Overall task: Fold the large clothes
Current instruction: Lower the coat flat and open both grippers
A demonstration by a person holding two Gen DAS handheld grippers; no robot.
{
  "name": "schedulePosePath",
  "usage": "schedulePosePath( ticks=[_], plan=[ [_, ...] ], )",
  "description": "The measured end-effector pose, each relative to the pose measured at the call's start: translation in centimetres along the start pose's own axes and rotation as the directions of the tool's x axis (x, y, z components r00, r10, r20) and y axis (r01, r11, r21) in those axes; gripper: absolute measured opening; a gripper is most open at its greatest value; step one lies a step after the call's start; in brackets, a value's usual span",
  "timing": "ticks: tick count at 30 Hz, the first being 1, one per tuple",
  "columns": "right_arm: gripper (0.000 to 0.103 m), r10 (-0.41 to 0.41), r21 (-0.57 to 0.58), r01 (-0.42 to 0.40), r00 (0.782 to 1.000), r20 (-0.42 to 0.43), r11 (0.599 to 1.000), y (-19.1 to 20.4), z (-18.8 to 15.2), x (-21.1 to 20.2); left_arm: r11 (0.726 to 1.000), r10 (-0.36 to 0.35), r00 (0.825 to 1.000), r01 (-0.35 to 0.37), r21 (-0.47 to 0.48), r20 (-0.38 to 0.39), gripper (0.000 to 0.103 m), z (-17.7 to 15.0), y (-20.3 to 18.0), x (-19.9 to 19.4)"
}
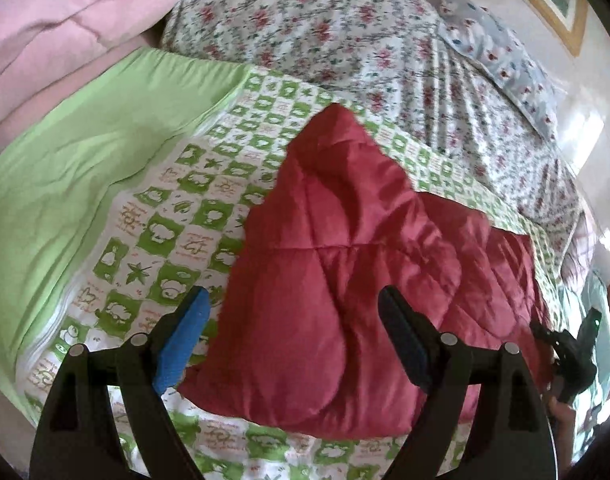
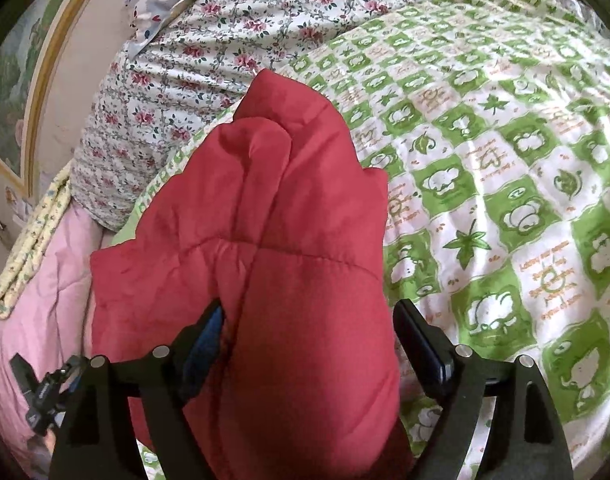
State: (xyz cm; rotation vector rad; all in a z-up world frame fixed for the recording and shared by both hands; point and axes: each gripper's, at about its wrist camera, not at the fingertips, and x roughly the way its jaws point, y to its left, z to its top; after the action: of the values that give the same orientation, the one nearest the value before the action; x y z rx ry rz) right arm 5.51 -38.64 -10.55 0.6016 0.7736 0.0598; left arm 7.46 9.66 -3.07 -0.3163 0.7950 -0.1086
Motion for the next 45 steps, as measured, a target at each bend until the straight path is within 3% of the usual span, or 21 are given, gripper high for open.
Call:
schedulePosePath(
  ticks=[5,14,22,30,41,45],
  plan=[
    [0.085,-0.069,-0.050,0.072,0.995,0.067,0.996,1.3,-0.4,-1.5,0.997,-0.023,1.000,0.022,0.075,0.012,0.087,-0.5,-1.9,-1.0],
    [0.085,-0.134,-0.087,0.148,0.979,0.156,0.985,3.0,-1.0,-4.6,0.991,-0.056,0.998,0.056,0.123,0.001,0.087,-1.3,-3.5,-1.6],
    [0.086,-0.147,-0.241,0.204,0.961,0.236,0.949,7.7,-2.3,-6.9,0.978,-0.094,0.995,0.095,0.187,-0.014,0.087,-2.3,-5.6,-2.0],
    [0.086,-0.105,-0.451,0.168,0.981,0.162,0.876,13.3,-5.5,-4.8,0.955,-0.119,0.991,0.130,0.267,-0.056,0.087,-4.2,-8.1,-1.9],
    [0.086,-0.134,-0.504,0.161,0.987,0.089,0.849,14.8,-7.0,-2.1,0.948,-0.104,0.988,0.133,0.291,-0.113,0.087,-5.1,-8.3,0.0],
    [0.086,-0.154,-0.492,0.165,0.986,0.064,0.855,14.5,-7.0,-1.0,0.948,-0.055,0.993,0.085,0.306,-0.105,0.087,-4.9,-8.1,1.5]
  ],
)
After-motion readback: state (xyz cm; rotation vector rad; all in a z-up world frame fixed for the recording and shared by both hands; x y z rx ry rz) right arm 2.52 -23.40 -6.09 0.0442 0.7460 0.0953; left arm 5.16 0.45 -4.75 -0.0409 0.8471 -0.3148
